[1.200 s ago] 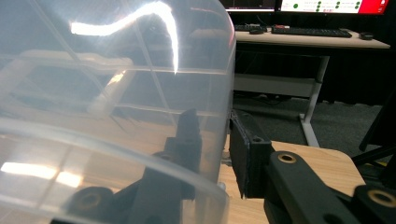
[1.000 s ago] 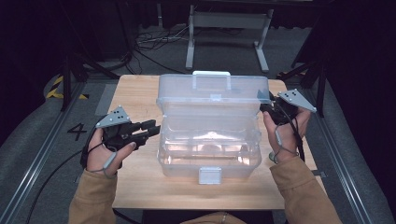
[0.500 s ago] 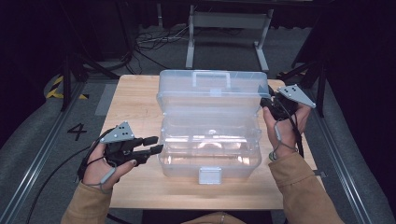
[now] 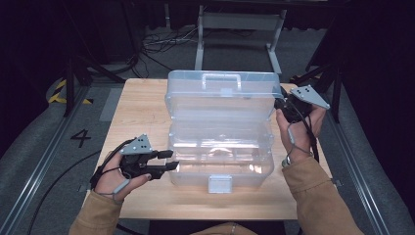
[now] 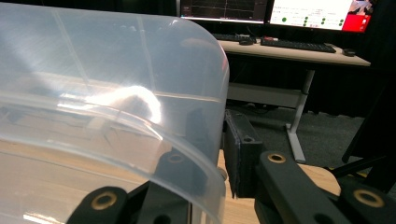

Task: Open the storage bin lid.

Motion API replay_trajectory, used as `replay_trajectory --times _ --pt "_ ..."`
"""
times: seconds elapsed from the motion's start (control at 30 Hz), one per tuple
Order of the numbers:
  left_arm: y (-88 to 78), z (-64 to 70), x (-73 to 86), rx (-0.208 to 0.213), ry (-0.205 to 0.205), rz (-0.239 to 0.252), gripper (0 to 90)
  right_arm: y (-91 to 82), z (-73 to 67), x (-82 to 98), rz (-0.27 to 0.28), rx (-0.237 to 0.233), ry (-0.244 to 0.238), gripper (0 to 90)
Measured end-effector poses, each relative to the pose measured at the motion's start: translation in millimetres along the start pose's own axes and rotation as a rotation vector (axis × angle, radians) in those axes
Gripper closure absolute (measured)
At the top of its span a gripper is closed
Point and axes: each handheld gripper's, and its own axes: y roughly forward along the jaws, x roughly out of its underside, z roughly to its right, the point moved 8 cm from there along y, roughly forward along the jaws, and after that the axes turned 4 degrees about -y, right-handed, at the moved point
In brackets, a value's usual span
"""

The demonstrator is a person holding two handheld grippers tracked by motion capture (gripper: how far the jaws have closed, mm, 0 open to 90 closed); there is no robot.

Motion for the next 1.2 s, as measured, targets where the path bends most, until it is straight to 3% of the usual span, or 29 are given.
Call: replay_trajectory --times 0.17,0.3,0.4,0.8,0.97,1.2 --pt "3.5 3.4 0.9 0.025 0.009 -0.002 56.0 1.4 0.5 -0.8 -0.011 -0.005 -0.004 80.6" --pt "6.9 6.7 4.1 0.037 0.029 -0.032 55.1 3.0 1.1 -1.2 -0.017 -0.011 -0.004 80.4" --pt "12.3 10.5 10.1 0.056 0.046 -0.083 54.8 3.5 1.2 -1.7 -0.023 -0.014 -0.011 80.1" --pt "30.4 11.7 26.5 0.102 0.021 -0.176 55.4 7.7 2.6 -3.3 -0.023 -0.027 -0.002 79.9" --pt "34.8 8.8 28.5 0.104 0.003 -0.169 57.7 9.5 3.5 -3.7 -0.025 -0.035 -0.002 79.6" --pt "44.5 5.6 32.6 0.106 0.028 -0.173 61.8 13.8 4.9 -5.1 -0.035 -0.048 0.002 79.3"
